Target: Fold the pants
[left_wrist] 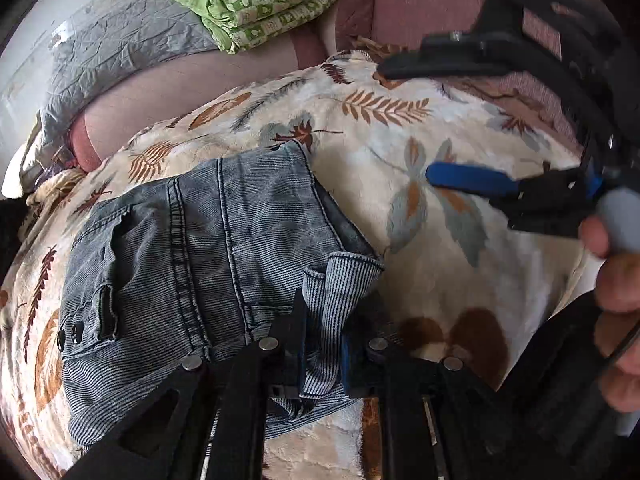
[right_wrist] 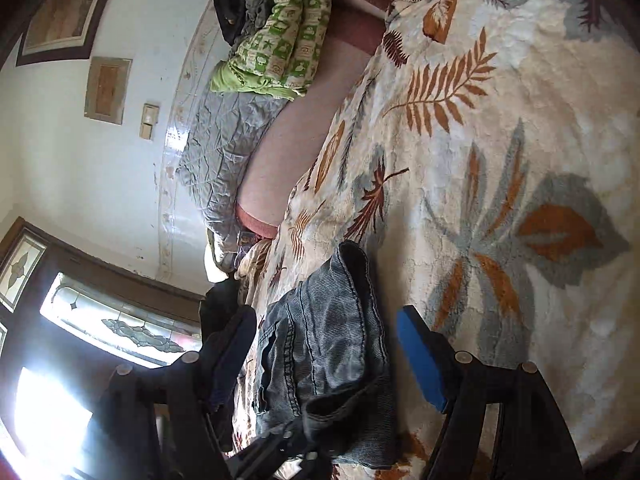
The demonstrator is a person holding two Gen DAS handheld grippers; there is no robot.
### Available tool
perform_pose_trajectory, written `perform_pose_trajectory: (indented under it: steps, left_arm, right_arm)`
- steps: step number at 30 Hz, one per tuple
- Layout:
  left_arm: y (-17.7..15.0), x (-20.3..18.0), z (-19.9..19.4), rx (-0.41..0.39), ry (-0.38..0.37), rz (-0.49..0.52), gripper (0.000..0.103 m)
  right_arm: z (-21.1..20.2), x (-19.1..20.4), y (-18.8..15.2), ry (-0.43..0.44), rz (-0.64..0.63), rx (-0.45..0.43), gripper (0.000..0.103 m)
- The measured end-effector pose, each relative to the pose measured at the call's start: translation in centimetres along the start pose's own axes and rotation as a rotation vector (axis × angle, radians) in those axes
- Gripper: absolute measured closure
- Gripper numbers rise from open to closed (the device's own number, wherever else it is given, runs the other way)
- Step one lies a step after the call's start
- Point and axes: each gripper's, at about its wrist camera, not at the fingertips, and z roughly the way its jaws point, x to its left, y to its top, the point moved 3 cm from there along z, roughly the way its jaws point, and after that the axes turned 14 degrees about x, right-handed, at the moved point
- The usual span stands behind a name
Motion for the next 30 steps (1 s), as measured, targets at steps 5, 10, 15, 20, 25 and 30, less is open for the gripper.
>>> perform_pose_trajectory:
  steps: [5,10,15,20,25,30]
  left_arm:
    - [0.1,1.1,-4.1,-0.023,-0.144,-0.040,0.058]
    - [-2.1,7.8,-10.9,-0.231,-0.152,-0.237,0.032]
    - [-4.1,15.2,-8.1,-0.130,-0.067,-0.452,0.029]
    - [-5.7,14.5,-1.4,0.098,-0.124,-0.448,0.029]
    - [-6.8,14.7,-4.2,-0.017,-0.170,-0.471,0.029]
    - [-6.9,15.9,-5.3,-0.087,-0.159,-0.497,0.028]
  right_arm:
    - [-0.8,-0.6,0.2,0.009,0.002,-0.027,0.027]
    - [-0.3,0.7,-0.3,0.032,-0.042,0.024,0.027]
    - [3.6,5.5,-0.3,0.099,-0.121,0.196,0.027]
    - [10.6,7.7,-0.5,0.040,-0.152,0.409,0.022]
    - [12.5,3.3,-1.5,-0.115,-0.031,0.468,0.029]
    - [12.6,11.6,1.3,-0.183,-0.215,0.435,0.027]
